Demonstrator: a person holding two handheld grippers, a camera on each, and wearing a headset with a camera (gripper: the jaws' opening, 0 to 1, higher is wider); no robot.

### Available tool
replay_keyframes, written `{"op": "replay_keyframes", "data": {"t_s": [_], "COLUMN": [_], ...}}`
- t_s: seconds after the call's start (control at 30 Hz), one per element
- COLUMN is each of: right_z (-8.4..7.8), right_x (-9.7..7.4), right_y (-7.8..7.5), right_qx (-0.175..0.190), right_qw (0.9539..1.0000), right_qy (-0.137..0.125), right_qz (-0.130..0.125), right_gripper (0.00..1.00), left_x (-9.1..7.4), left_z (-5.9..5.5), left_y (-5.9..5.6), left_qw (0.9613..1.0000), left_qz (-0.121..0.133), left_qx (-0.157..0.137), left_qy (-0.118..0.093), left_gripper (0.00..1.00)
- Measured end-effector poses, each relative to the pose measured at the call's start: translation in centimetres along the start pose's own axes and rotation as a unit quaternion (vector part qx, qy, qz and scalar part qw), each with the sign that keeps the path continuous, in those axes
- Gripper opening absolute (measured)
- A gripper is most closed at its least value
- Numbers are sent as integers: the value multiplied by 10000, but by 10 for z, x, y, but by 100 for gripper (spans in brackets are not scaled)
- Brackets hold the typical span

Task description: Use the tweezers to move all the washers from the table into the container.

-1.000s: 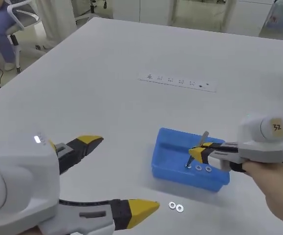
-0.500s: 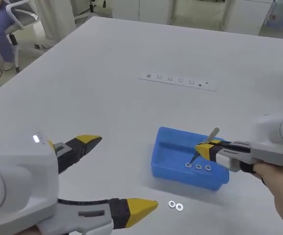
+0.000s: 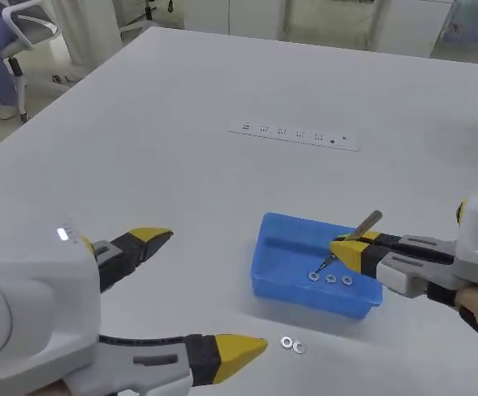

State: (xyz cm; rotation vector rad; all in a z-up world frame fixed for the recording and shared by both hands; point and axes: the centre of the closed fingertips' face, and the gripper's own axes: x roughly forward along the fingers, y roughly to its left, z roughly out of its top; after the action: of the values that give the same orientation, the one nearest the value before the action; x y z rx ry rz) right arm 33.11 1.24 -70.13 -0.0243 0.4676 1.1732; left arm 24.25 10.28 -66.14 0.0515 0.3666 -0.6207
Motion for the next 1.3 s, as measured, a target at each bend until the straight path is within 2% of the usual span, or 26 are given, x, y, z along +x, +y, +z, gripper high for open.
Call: {"op": "replay_keyframes", "data": {"t_s": [0.1, 0.2, 0.33, 0.47, 0.73, 1.03, 1.2, 1.3], "right_z": [-13, -27, -49, -65, -75, -81, -82, -83], "right_x": [3, 6, 12, 15, 18, 19, 20, 20], "right_y": [12, 19, 26, 24, 24, 31, 34, 37], "right_qx": [-76, 4, 180, 255, 253, 148, -46, -307], "right_qw": [9995, 9987, 9969, 9957, 9940, 9921, 9912, 9898], "right_qy": [190, 335, 569, 730, 894, 1035, 1107, 1160], "right_qz": [228, 379, 507, 520, 578, 687, 719, 768], "right_gripper": [3, 3, 3, 3, 3, 3, 3, 3], "left_x": [0, 0, -1, -1, -1, -2, -2, -1], "left_z": [0, -1, -1, -2, -2, -2, -3, -2], "left_y": [-1, -1, -1, -1, -1, 0, -1, -1], "left_qw": [10000, 10000, 10000, 10000, 10000, 10000, 10000, 10000], "left_qz": [-8, -10, -6, -2, 0, 7, -2, 1], "left_qx": [-3, 5, 11, 13, 18, 19, 31, 26], "left_qy": [6, 16, 23, 37, 49, 59, 71, 61], "left_gripper": [90, 90, 90, 90, 90, 90, 90, 90]}}
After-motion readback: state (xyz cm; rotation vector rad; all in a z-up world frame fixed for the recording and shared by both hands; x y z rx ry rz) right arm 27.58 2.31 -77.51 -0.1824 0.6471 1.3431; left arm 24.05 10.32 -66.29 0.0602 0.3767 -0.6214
